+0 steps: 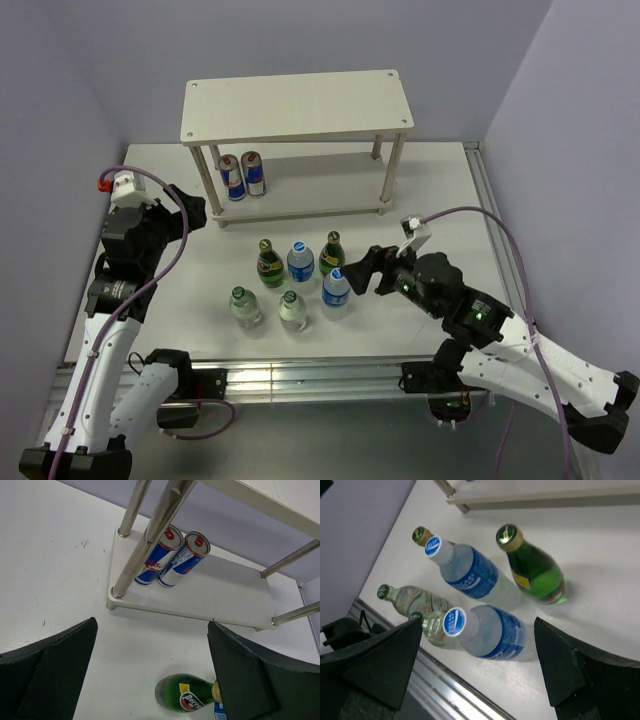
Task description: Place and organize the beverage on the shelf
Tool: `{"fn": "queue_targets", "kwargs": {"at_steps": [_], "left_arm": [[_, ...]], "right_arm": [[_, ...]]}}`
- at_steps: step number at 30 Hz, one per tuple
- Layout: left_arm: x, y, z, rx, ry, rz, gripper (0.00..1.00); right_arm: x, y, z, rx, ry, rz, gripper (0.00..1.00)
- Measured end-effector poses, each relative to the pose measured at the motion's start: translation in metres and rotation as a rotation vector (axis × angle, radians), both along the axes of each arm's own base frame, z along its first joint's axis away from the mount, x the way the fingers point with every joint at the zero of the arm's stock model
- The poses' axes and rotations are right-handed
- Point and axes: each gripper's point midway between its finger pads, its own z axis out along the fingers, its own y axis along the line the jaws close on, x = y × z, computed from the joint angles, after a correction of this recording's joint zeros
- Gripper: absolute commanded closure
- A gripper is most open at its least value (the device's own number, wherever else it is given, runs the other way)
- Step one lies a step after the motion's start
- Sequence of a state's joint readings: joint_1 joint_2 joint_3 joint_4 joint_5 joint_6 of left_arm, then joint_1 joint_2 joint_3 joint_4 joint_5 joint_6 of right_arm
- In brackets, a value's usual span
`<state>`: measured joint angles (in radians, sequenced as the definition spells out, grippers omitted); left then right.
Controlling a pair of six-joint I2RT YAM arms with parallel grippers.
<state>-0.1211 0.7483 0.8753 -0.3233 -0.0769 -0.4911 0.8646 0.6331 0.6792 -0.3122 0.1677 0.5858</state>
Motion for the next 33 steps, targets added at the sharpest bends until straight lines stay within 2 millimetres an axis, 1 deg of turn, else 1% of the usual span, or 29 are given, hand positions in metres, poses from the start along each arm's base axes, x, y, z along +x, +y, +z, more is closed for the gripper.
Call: {"fn": "queue_targets", "kwargs": {"at_steps": [5,10,12,14,16,17,19,23,27,30,33], "left_arm": [[0.0,0.002,0.0,0.001,0.0,0.006,0.01],[0.0,0.004,0.0,0.001,0.001,0.014,0.01],[0.001,0.005,0.0,0.001,0.001,0.017,0.01],[0.001,0.006,0.0,0.001,0.001,0.02,0.01],[0.001,0.006,0.0,0.001,0.001,0.022,0.01],[0.001,0.007,0.0,0.001,0.0,0.023,0.01],[0.001,0.007,0.0,0.001,0.0,0.025,0.01],[0.0,0.007,0.001,0.001,-0.003,0.025,0.01],[-0.001,0.007,0.002,0.001,-0.007,0.025,0.01],[-0.002,0.008,0.003,0.0,-0.009,0.025,0.01],[-0.002,0.008,0.003,0.0,-0.011,0.025,0.01]], "right_arm": [[-0.031,0.007,-0.02,-0.013,0.051,0.007,0.0],[-0.052,0.014,-0.035,-0.046,0.076,-0.024,0.0],[-0.059,0.021,-0.047,-0.091,0.082,-0.026,0.0],[-0.067,0.029,-0.066,-0.162,0.089,-0.036,0.0],[-0.07,0.033,-0.081,-0.219,0.092,-0.052,0.0],[-0.07,0.035,-0.09,-0.249,0.093,-0.065,0.0],[-0.067,0.035,-0.101,-0.273,0.088,-0.095,0.0],[-0.059,0.035,-0.105,-0.271,0.055,-0.148,0.0],[-0.05,0.041,-0.107,-0.277,0.016,-0.192,0.0],[-0.043,0.045,-0.115,-0.287,-0.011,-0.214,0.0],[-0.034,0.043,-0.124,-0.306,-0.032,-0.248,0.0]]}}
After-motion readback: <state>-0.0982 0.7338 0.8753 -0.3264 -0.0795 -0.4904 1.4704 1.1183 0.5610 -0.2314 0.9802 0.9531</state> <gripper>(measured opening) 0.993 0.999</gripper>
